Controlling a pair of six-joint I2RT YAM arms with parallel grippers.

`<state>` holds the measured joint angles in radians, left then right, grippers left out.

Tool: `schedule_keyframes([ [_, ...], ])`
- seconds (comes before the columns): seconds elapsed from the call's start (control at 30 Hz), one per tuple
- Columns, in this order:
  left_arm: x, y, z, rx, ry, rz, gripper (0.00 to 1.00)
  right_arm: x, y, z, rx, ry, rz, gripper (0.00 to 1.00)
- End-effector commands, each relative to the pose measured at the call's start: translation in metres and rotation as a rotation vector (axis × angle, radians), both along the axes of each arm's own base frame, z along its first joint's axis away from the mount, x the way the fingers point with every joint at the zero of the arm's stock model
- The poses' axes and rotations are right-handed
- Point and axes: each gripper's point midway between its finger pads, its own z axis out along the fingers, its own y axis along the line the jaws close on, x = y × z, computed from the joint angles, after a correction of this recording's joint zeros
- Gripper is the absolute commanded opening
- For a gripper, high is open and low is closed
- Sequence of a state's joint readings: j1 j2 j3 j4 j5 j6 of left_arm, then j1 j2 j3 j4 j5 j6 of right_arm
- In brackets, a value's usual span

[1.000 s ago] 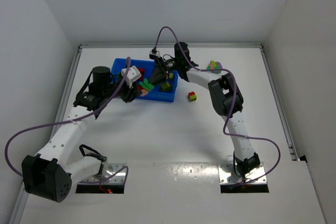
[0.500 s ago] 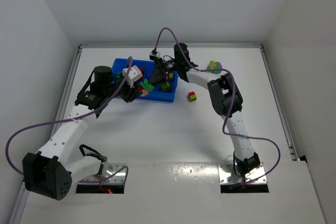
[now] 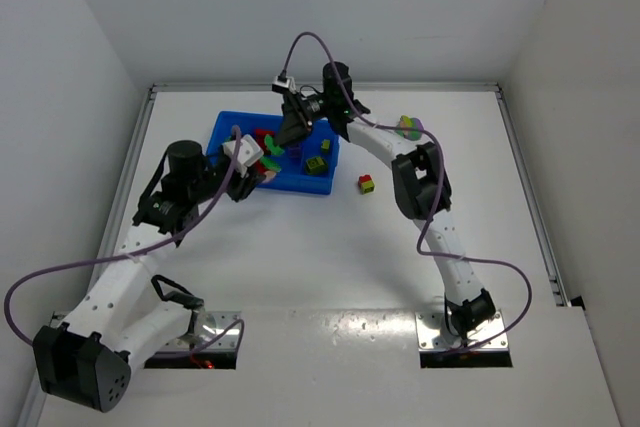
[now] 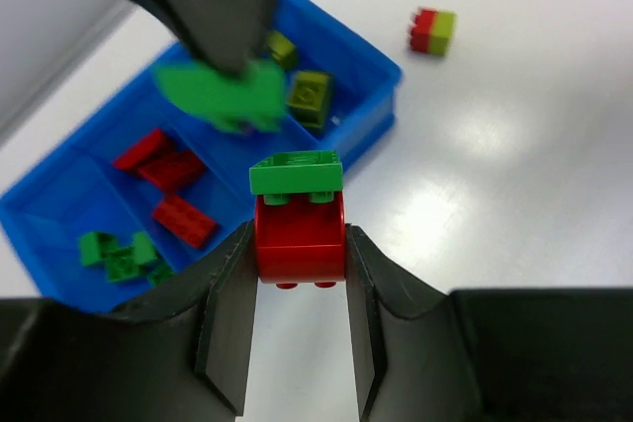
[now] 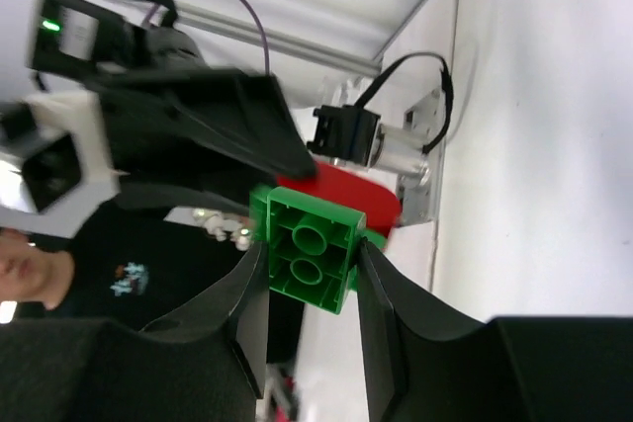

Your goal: Sort the legos into containers by color

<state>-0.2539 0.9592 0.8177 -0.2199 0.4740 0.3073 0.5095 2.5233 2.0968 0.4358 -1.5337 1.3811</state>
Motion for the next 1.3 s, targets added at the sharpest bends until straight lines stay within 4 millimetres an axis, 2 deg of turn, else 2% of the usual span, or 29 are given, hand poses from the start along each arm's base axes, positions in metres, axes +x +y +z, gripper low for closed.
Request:
schedule_keyframes([
  [0.0,-0.034,-0.008,-0.033,-0.001,0.129,-0.076,0.06,0.008,-0.018,0.036,0.069,-0.132,0.02,0.0],
  [0.03,-0.034,-0.006,-0.037,0.006,0.136,-0.066,0.06,0.005,-0.019,0.042,0.07,-0.135,0.02,0.0],
  [0.1,-0.038,-0.005,-0.033,0.003,0.125,-0.067,0.06,0.01,-0.024,0.041,0.065,-0.126,-0.001,0.0],
  [0.13,-0.039,-0.005,-0.038,0.012,0.129,-0.07,0.06,0.013,-0.027,0.041,0.064,-0.126,-0.01,0.0],
  [0.2,-0.042,-0.002,-0.038,0.015,0.124,-0.062,0.06,0.018,-0.024,0.046,0.071,-0.138,-0.035,0.0],
  [0.3,-0.045,0.008,-0.034,-0.015,0.115,-0.014,0.06,0.024,-0.013,0.043,0.084,-0.159,-0.06,0.0],
  [0.33,-0.047,0.008,-0.032,-0.034,0.121,-0.006,0.06,0.018,-0.001,0.046,0.092,-0.17,-0.058,0.0],
  [0.4,-0.048,0.013,-0.028,-0.045,0.117,0.027,0.06,0.018,0.011,0.041,0.09,-0.165,-0.063,0.0],
  [0.43,-0.049,0.013,-0.029,-0.043,0.126,0.027,0.06,0.025,0.016,0.033,0.067,-0.13,-0.096,0.0],
  [0.47,-0.048,0.017,-0.027,-0.043,0.113,0.046,0.06,0.023,0.022,0.036,0.075,-0.149,-0.101,0.0],
  [0.6,-0.047,0.028,-0.025,-0.039,0.117,0.099,0.06,0.036,0.031,0.029,0.062,-0.159,-0.17,0.0],
  [0.7,-0.045,0.03,-0.021,-0.043,0.113,0.115,0.06,0.058,0.034,0.015,-0.007,-0.159,-0.305,0.0],
  [0.8,-0.038,0.037,-0.015,-0.034,0.098,0.158,0.06,0.095,0.036,0.026,-0.033,-0.255,-0.498,0.0],
  [0.83,-0.039,0.037,-0.015,-0.042,0.104,0.162,0.06,0.102,0.037,0.022,-0.049,-0.265,-0.536,0.0],
  [0.9,-0.031,0.04,-0.009,-0.036,0.089,0.186,0.06,0.114,0.043,0.028,-0.038,-0.325,-0.606,0.0],
  [0.93,-0.031,0.04,-0.008,-0.036,0.089,0.186,0.06,0.12,0.043,0.016,-0.073,-0.331,-0.634,0.0],
  [1.0,-0.029,0.041,-0.007,-0.033,0.088,0.194,0.06,0.125,0.055,-0.001,-0.116,-0.475,-0.676,0.0],
  [1.07,-0.029,0.041,-0.007,-0.041,0.094,0.198,0.06,0.127,0.06,-0.011,-0.168,-0.575,-0.708,0.0],
  [1.1,-0.027,0.045,-0.007,-0.038,0.093,0.217,0.06,0.12,0.068,-0.017,-0.171,-0.652,-0.685,0.0],
  [1.17,-0.026,0.047,-0.01,-0.043,0.107,0.23,0.06,0.124,0.073,-0.023,-0.168,-0.699,-0.703,0.0],
  [1.23,-0.023,0.053,-0.006,-0.045,0.1,0.263,0.06,0.122,0.08,-0.037,-0.164,-0.7,-0.693,0.0],
  [1.27,-0.023,0.053,-0.006,-0.045,0.1,0.263,0.06,0.123,0.088,-0.032,-0.14,-0.712,-0.707,0.0],
])
